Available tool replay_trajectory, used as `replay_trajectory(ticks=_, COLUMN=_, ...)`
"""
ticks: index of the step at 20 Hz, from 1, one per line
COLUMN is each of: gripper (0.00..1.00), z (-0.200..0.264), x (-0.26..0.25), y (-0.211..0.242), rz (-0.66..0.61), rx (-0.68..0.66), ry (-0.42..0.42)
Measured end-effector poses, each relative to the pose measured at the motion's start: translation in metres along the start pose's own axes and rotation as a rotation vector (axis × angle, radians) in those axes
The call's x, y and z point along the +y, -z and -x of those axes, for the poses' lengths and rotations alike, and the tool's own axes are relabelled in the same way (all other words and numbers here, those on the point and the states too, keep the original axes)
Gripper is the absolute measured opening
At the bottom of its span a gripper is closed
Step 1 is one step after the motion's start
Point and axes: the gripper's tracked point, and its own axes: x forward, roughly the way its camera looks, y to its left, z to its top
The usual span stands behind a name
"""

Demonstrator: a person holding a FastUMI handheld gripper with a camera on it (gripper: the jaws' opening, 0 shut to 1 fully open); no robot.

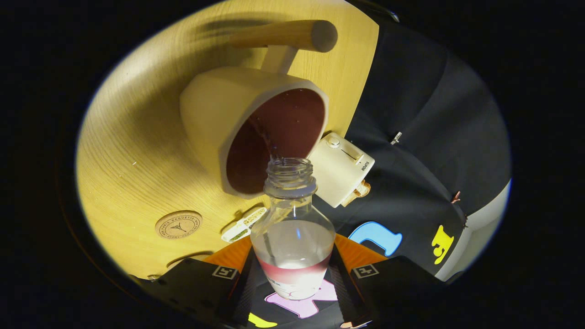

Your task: Take the bottle from table, then pour the juice into the cup, finally place the bottle on the coaster

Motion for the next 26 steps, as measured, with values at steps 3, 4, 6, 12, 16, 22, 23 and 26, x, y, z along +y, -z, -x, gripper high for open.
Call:
replay_trajectory(ticks=3, gripper=0.76, z=0.003, x=-0.006, y=-0.006, rz=0.024, rx=-0.013, ry=0.008)
replay_trajectory(ticks=4, gripper=0.75, z=0.004, x=-0.009, y=-0.008, rz=0.035, rx=-0.017, ry=0.014)
replay_trajectory(ticks=6, gripper=0.75, z=0.004, x=-0.014, y=-0.010, rz=0.057, rx=-0.020, ry=0.021)
replay_trajectory(ticks=12, gripper=0.75, z=0.001, x=-0.020, y=-0.011, rz=0.103, rx=-0.012, ry=0.009)
replay_trajectory(ticks=16, gripper=0.75, z=0.004, x=-0.020, y=-0.017, rz=0.141, rx=-0.018, ry=0.011)
replay_trajectory(ticks=22, gripper=0.75, z=0.004, x=-0.022, y=-0.005, rz=0.163, rx=0.013, ry=0.005)
replay_trajectory(ticks=23, gripper=0.75, z=0.003, x=-0.022, y=-0.003, rz=0.166, rx=0.016, ry=0.001)
replay_trajectory(ticks=26, gripper=0.75, z=0.004, x=-0.026, y=0.008, rz=0.164, rx=0.038, ry=-0.007)
